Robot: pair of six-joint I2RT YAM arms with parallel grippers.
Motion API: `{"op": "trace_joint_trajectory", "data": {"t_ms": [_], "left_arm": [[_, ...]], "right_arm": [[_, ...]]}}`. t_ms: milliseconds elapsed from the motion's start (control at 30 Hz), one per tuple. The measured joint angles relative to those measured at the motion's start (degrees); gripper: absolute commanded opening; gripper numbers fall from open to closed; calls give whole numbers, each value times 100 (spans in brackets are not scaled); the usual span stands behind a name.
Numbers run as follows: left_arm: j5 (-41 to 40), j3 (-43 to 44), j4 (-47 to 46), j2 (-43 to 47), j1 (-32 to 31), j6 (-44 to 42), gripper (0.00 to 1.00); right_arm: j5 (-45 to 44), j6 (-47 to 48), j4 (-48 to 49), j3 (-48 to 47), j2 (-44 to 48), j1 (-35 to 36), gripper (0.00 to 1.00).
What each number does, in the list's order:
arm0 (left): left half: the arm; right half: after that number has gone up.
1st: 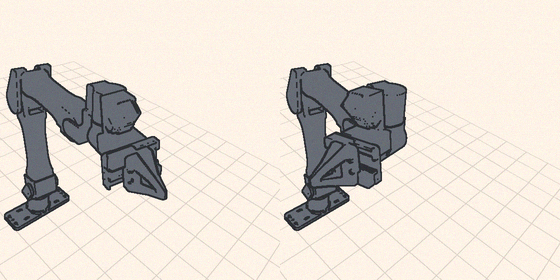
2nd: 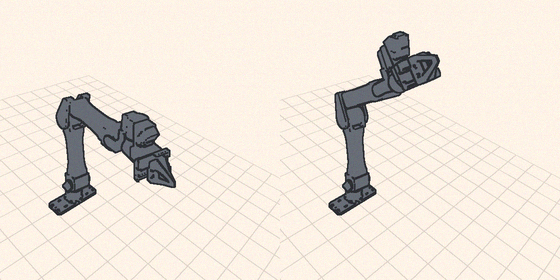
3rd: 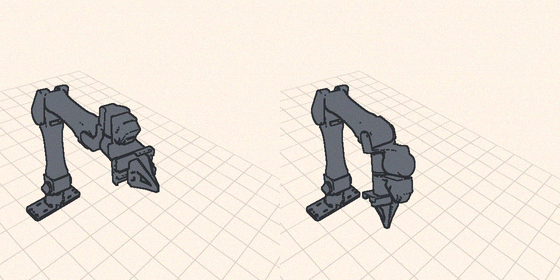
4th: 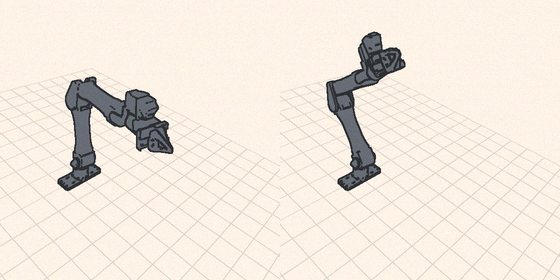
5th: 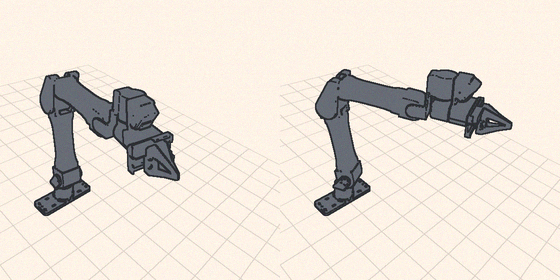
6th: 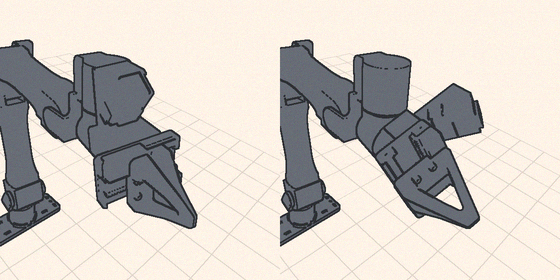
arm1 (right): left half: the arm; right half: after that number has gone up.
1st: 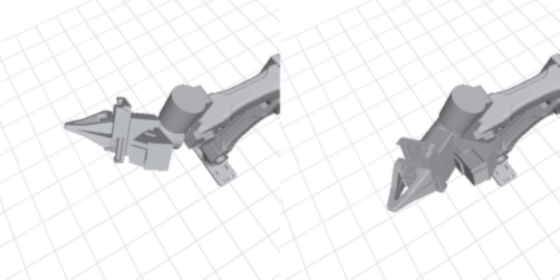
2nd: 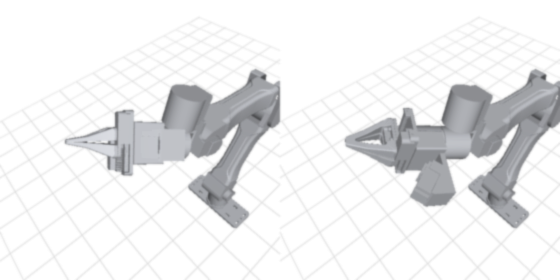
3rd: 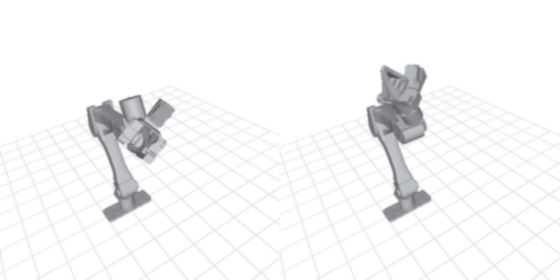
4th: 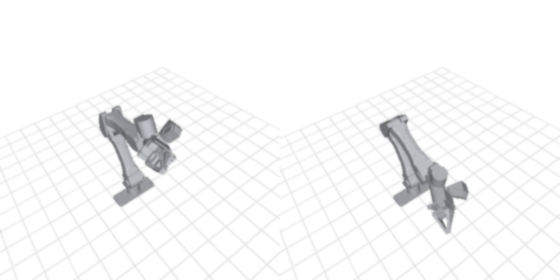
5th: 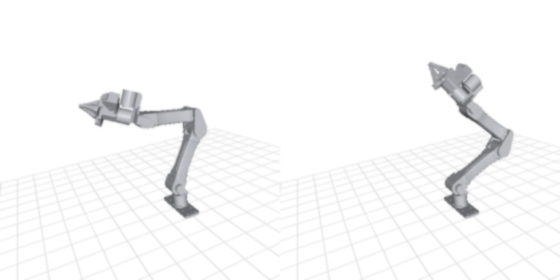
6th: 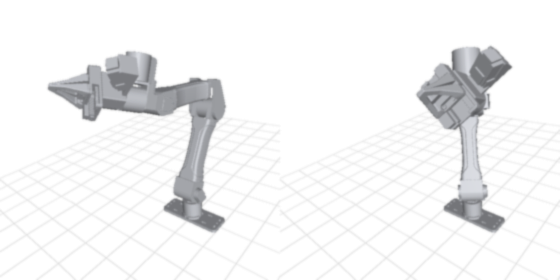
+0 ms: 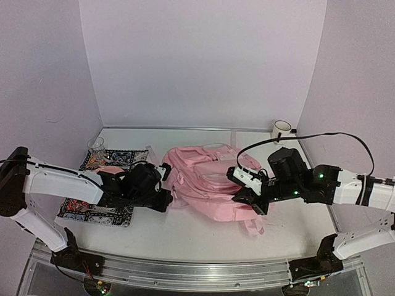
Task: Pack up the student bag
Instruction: Zip the largest pocket of the bag in the student bag, then reset both arms
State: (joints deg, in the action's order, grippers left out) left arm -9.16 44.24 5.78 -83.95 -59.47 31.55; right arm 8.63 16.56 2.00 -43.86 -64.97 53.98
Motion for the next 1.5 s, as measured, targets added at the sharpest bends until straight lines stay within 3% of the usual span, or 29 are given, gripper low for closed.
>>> {"op": "trace_joint_trajectory", "data": {"t_ms": [300,367,467,633,767,867,1067,1300,1400,1500], "left_arm": [[-11,93,-340,-595,291,-22,3],[-29,93,-355,-621,323,-21,6],[-116,79,-346,-618,378,-19,15],[-504,-56,-266,-457,555,36,43],[-652,-99,-194,-67,692,39,64],[-659,-99,-181,317,874,26,79],[-569,-24,-86,793,2027,22,99],[-172,1,221,1565,3986,64,99],[-127,1,477,2096,4668,120,100],[-254,11,818,2871,4905,124,99]], "right_arm": [[273,-253,-130,51,34,23,1],[323,-344,-128,50,-112,17,5],[432,-518,-117,-24,-433,29,20],[428,-820,-95,-505,-1052,32,66],[118,-1103,-13,-1181,-1527,10,79],[-177,-1350,62,-1720,-1919,-89,82],[-404,-2015,346,-2470,-2633,-1155,88],[-641,-2815,748,-2423,-2599,-3061,98],[-746,-3030,892,-1956,-2047,-3789,98],[-959,-3125,861,-1433,-1149,-4261,98]]}}
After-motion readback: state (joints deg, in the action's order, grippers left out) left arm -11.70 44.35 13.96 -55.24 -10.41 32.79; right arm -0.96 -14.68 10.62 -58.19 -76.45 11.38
